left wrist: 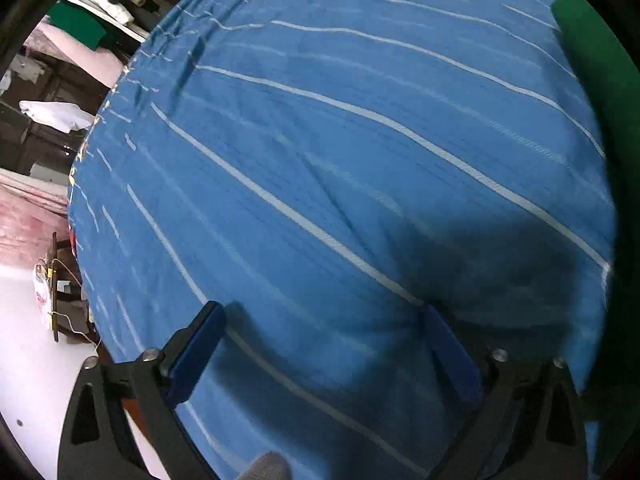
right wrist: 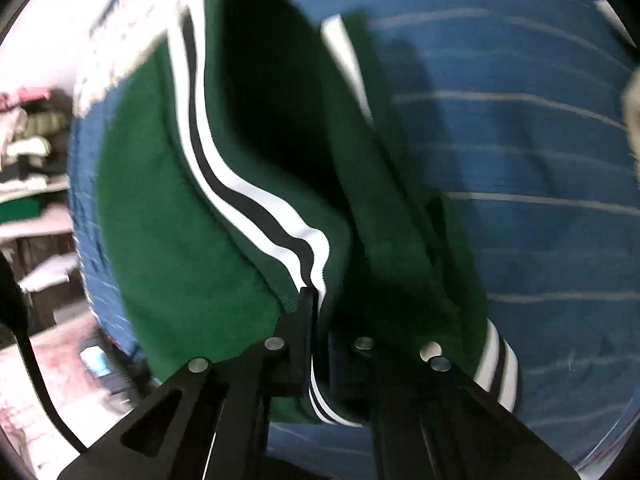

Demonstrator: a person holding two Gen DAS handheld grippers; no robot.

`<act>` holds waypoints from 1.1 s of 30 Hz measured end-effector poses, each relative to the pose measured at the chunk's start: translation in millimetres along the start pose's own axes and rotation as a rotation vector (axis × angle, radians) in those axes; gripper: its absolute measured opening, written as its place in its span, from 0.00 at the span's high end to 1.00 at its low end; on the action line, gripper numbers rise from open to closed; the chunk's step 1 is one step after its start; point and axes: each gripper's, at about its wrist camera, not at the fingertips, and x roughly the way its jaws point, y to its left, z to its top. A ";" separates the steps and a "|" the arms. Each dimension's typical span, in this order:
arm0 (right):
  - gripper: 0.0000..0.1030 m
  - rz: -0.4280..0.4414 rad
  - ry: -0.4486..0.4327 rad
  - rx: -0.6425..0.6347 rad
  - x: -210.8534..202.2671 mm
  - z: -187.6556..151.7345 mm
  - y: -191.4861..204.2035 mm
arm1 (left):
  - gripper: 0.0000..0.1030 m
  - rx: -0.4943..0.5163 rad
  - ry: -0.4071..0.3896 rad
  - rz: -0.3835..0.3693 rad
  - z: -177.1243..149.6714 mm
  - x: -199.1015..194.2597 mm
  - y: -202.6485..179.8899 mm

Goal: Fold large clothes

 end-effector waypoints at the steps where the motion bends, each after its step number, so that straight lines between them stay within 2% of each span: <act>1: 0.98 -0.004 -0.026 0.026 -15.0 -7.5 -4.7 | 0.00 -0.027 -0.009 -0.011 -0.2 0.6 0.7; 3: 0.98 -0.041 -0.065 0.082 -37.6 -26.2 -22.3 | 0.00 -0.070 -0.003 -0.036 2.2 2.2 2.2; 5: 0.98 -0.134 -0.051 0.127 -33.5 -42.0 -41.9 | 0.00 -0.115 0.016 -0.081 8.9 4.2 9.0; 6: 0.98 -0.174 -0.003 0.139 -16.6 -45.3 -49.6 | 0.00 -0.130 0.030 -0.101 11.5 5.5 11.2; 8: 0.98 -0.196 0.100 0.137 13.0 -46.0 -58.4 | 0.00 -0.117 0.074 -0.104 20.3 5.7 12.4; 10: 0.97 -0.147 0.138 0.147 17.5 -37.7 -56.7 | 0.00 -0.086 0.084 -0.090 30.1 -6.4 11.7; 11: 0.90 -0.100 0.131 0.144 9.2 -30.2 -52.4 | 0.00 -0.070 0.049 -0.090 37.1 -20.2 12.1; 12: 0.74 -0.076 0.099 0.131 -4.3 -22.7 -47.3 | 0.00 -0.060 0.020 -0.094 42.0 -30.8 12.9; 13: 0.65 -0.056 0.045 0.117 -19.8 -15.5 -42.9 | 0.00 -0.046 -0.040 -0.109 51.9 -51.8 12.1; 14: 0.46 -0.040 0.007 0.108 -30.3 -10.1 -40.2 | 0.00 -0.040 -0.069 -0.113 57.8 -63.1 10.4; 15: 0.37 -0.008 -0.040 0.094 -42.6 -1.0 -36.5 | 0.00 -0.030 -0.116 -0.121 68.9 -82.3 5.9; 19: 0.36 0.106 -0.118 0.013 -48.4 43.3 -18.0 | 0.00 0.017 -0.219 -0.187 102.7 -123.9 -24.0; 22: 0.36 0.144 -0.062 -0.025 -11.0 74.7 -10.0 | 0.00 0.060 -0.258 -0.215 126.0 -133.8 -50.0; 23: 0.37 0.183 0.004 -0.022 9.7 82.9 -11.1 | 0.00 0.071 -0.261 -0.224 124.2 -131.1 -50.8; 24: 0.42 0.198 0.050 -0.008 27.0 87.3 -11.5 | 0.00 0.095 -0.260 -0.233 128.8 -131.3 -63.5; 25: 0.56 0.179 0.048 -0.004 33.7 88.7 -8.6 | 0.00 0.113 -0.258 -0.228 130.2 -130.8 -68.2; 26: 0.94 0.169 0.057 -0.021 29.6 91.8 -3.9 | 0.00 0.130 -0.262 -0.231 130.5 -131.8 -73.0; 28: 0.95 0.149 0.007 -0.033 15.8 85.1 3.5 | 0.00 0.169 -0.269 -0.235 129.7 -139.7 -84.0; 30: 0.98 0.136 -0.093 0.009 -24.1 72.3 -3.4 | 0.00 0.199 -0.279 -0.238 121.7 -148.8 -94.0; 32: 0.98 0.069 -0.180 0.021 -54.3 63.5 -16.1 | 0.00 0.229 -0.309 -0.251 119.4 -155.3 -102.4; 33: 0.98 0.039 -0.185 0.034 -54.4 62.9 -24.6 | 0.00 0.248 -0.324 -0.237 118.9 -156.2 -109.0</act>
